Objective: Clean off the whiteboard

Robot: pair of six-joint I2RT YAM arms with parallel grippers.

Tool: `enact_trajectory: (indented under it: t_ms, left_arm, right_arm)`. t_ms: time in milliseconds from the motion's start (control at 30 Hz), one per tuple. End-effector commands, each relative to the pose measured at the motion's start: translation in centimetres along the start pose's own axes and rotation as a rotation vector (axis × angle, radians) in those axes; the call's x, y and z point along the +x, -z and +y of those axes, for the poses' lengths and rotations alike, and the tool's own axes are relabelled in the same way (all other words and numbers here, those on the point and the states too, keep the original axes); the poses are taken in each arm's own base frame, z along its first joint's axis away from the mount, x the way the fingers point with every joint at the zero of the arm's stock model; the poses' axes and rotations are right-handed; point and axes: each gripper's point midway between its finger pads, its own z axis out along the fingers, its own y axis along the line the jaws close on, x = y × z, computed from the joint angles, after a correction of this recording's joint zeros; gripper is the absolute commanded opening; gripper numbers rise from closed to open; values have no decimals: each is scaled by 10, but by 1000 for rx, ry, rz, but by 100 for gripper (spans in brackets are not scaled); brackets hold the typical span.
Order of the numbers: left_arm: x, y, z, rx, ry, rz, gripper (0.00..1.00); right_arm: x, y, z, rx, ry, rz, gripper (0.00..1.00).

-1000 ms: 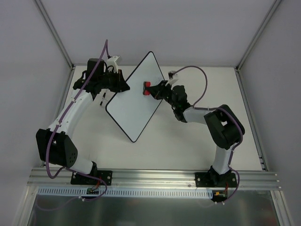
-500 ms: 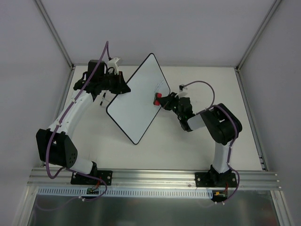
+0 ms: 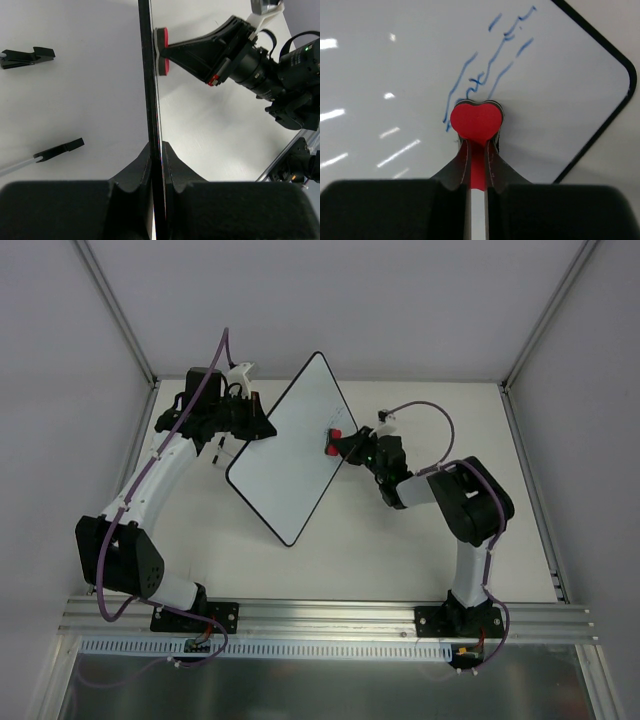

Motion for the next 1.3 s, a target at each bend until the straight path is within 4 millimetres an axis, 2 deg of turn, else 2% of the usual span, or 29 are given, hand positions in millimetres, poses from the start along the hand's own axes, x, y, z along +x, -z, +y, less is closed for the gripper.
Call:
enact_trajectory:
  t_ms: [0,133,300,433,467,567,600,700,733,833,933,1033,1133,1200,1267]
  left_arm:
    - [50,4,-49,231,-2,182,0]
    - [54,5,-51,237,1,190,0]
    - [54,7,-52,238,-6,185,0]
    - [53,8,-54,240,-10,185,0]
    - [53,8,-54,240,-12,185,0]
    - [52,9,-54,242,-15,185,0]
    - [51,9,-54,242,-18,182,0]
    - [51,9,-55,241,-20,183,0]
    - [52,9,-54,240,-20,185,0]
    - [52,9,-56,247,-22,186,0]
    - [53,9,-56,249,-19,190,0]
    - [56,10,-57,250,-28,194,0]
    - [58,10,-58,252,-35,201,0]
    - [61,11,-59,253,-37,210,0]
    - [63,10,-60,256,-40,215,0]
  right_arm:
    - [-54,-14,79,-190,28,-95,0]
    - [-70,-26,92,-205,31,-113,0]
    - [-67,-38,86,-181,19,-106,0]
    - [-47,-33,55,-97,7,-83,0]
    - [-35,-27,37,-57,0,-61,0]
    - [-24,-15,8,8,-31,-59,0]
    - [-13,-5,-8,42,-44,-40,0]
    - [-10,10,-29,84,-49,-47,0]
    - [-1,18,-40,114,-45,-31,0]
    - [2,25,-51,134,-33,-20,0]
    - [-1,20,-43,102,-15,-11,0]
    - [-14,10,-26,46,2,-22,0]
    - [-29,-1,-6,-4,20,-26,0]
    - [-47,-8,16,-54,38,-56,0]
    - [-56,-13,34,-94,48,-59,0]
